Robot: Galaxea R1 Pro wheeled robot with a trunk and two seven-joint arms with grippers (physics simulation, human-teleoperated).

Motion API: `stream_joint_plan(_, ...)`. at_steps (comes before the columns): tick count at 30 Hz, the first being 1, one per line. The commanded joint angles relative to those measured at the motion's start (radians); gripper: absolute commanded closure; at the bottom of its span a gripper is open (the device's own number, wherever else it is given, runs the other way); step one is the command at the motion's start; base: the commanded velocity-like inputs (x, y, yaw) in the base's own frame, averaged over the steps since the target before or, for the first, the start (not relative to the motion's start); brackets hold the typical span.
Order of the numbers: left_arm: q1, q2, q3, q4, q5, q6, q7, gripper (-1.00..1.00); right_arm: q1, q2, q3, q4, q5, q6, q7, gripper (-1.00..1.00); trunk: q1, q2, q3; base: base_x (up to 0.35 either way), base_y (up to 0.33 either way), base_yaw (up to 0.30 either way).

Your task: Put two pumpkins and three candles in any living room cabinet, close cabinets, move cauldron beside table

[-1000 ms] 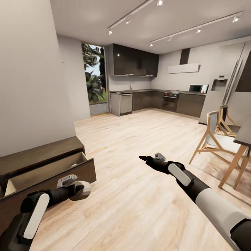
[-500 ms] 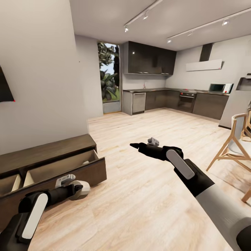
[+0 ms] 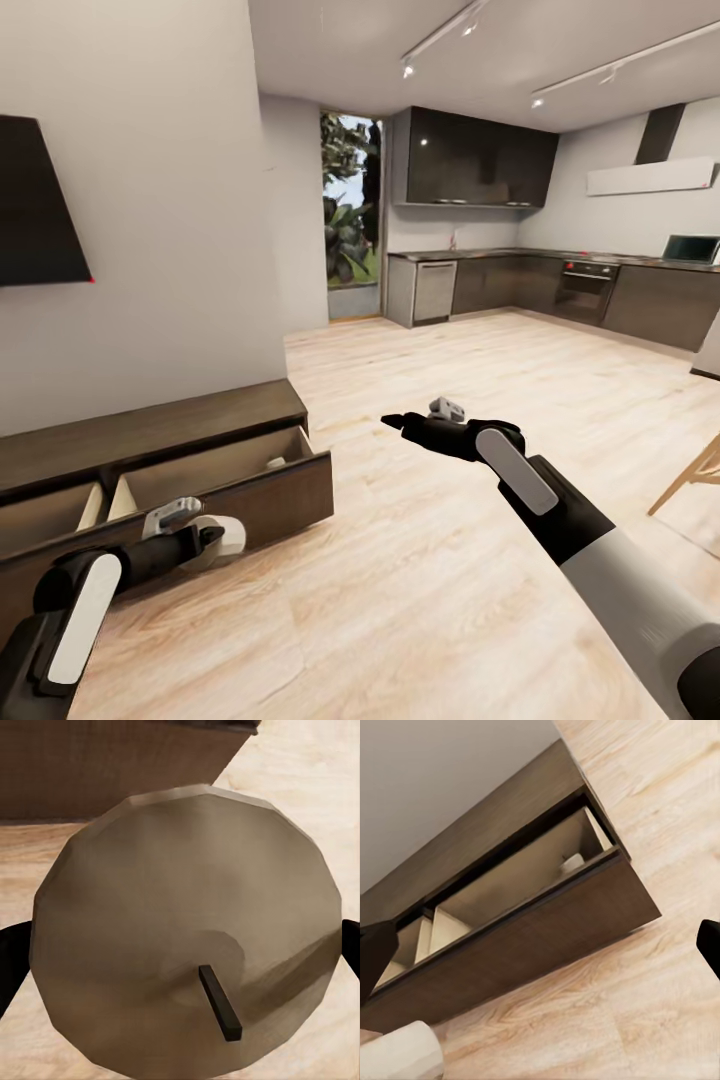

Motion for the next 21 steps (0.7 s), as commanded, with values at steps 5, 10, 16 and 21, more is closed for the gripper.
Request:
stream_joint_plan(5, -0.001, 0.0, 0.044, -0.001, 0.013, 0.006, 0.004, 1.0, -0.001, -0.001, 0.002, 0.0, -0.01, -0.004, -0.013, -1.0, 0.0, -0.001, -0.007, 0.251, 0.0, 0.221)
stream_joint_plan(10, -0.001, 0.0, 0.069, -0.02, 0.012, 0.012, 0.003, 1.0, -0.001, -0.001, 0.002, 0.0, -0.01, -0.009, -0.013, -1.0, 0.0, -0.001, -0.012, 0.04, 0.0, 0.221)
stream_joint_plan(16, -0.001, 0.03, 0.113, -0.028, 0.101, 0.012, 0.004, 1.0, -0.001, -0.001, 0.002, 0.0, -0.01, -0.011, -0.013, -1.0, -0.019, 0.034, -0.003, 0.003, 0.0, 0.221)
stream_joint_plan(21, -0.001, 0.045, 0.114, -0.029, 0.119, 0.012, 0.004, 1.0, 0.0, -0.001, 0.005, 0.0, -0.01, -0.013, -0.013, -1.0, -0.038, 0.069, 0.007, 0.0, 0.0, 0.221)
